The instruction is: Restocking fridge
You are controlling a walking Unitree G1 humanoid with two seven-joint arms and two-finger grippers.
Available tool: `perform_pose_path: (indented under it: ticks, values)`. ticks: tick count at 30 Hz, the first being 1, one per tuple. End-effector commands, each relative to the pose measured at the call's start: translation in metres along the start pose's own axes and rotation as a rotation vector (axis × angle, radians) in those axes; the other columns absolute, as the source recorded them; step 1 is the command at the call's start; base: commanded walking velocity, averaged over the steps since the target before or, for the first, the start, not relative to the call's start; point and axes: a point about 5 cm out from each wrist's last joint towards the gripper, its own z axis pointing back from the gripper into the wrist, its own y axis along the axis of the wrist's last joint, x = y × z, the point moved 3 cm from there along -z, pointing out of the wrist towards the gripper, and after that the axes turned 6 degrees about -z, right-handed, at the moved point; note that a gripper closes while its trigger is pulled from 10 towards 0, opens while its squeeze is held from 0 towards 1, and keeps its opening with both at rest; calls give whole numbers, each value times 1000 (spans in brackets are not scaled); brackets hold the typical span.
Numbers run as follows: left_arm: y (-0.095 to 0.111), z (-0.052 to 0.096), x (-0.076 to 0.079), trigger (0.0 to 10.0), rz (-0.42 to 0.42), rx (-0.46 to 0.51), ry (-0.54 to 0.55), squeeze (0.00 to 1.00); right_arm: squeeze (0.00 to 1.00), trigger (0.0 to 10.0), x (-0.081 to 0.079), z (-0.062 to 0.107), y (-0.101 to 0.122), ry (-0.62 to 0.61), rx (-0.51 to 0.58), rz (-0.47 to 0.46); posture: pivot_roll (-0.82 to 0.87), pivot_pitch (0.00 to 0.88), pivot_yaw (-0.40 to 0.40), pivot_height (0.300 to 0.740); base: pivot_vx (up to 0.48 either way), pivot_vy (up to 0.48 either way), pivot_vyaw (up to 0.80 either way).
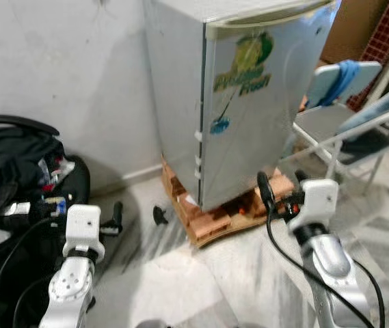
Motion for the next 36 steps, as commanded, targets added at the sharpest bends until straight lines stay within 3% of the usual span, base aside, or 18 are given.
perform_pose_path:
  ticks: [1, 6, 11, 15, 20, 22, 24, 29, 31, 36]
  values:
    - [0, -2, 2, 10000, 1, 4, 9, 0, 0, 10000, 4, -5, -2, -28, -9, 2, 64, 0, -37, 740, 0, 0, 0]
    - [8, -7, -2, 10000, -2, 38, 43, 0, 0, 10000, -3, -20, 3, 33, -2, 45, 88, 0, -111, 740, 0, 0, 0]
    - [5, -2, -7, 10000, 9, 38, 53, 0, 0, 10000, -10, -34, 3, 68, 25, 85, 100, 17, -84, 740, 0, 0, 0]
    - [6, -1, -3, 10000, -3, 37, 18, 0, 0, 10000, -11, -31, -1, 42, 1, 3, 92, 27, -58, 740, 0, 0, 0]
    - [5, -2, 1, 10000, -19, 28, -33, 0, 0, 10000, -4, -17, -8, 24, 10, 82, 75, 46, -17, 740, 0, 0, 0]
    - [4, -2, 2, 10000, -22, 21, -56, 0, 0, 10000, 4, -12, -14, -15, -7, 8, 65, 51, 0, 740, 247, 0, 0]
    - [4, -3, 2, 10000, -27, 20, -65, 0, 0, 10000, 6, -11, -14, -25, -6, 7, 53, 65, 10, 740, 277, 341, 0]
    - [6, -8, 5, 10000, -34, 26, -90, 0, 0, 10000, 5, -7, -16, -24, -20, 16, 51, 65, 3, 740, 268, 399, -451]
    - [13, -12, 8, 10000, -28, 55, -115, 0, 0, 10000, -5, -8, -15, 29, -15, 41, 49, 66, -1, 740, 274, 396, -800]
    - [15, -13, 7, 10000, -41, 63, -112, 0, 0, 10000, -11, -15, -8, 76, 11, 70, 53, 73, -4, 740, 278, 392, -800]
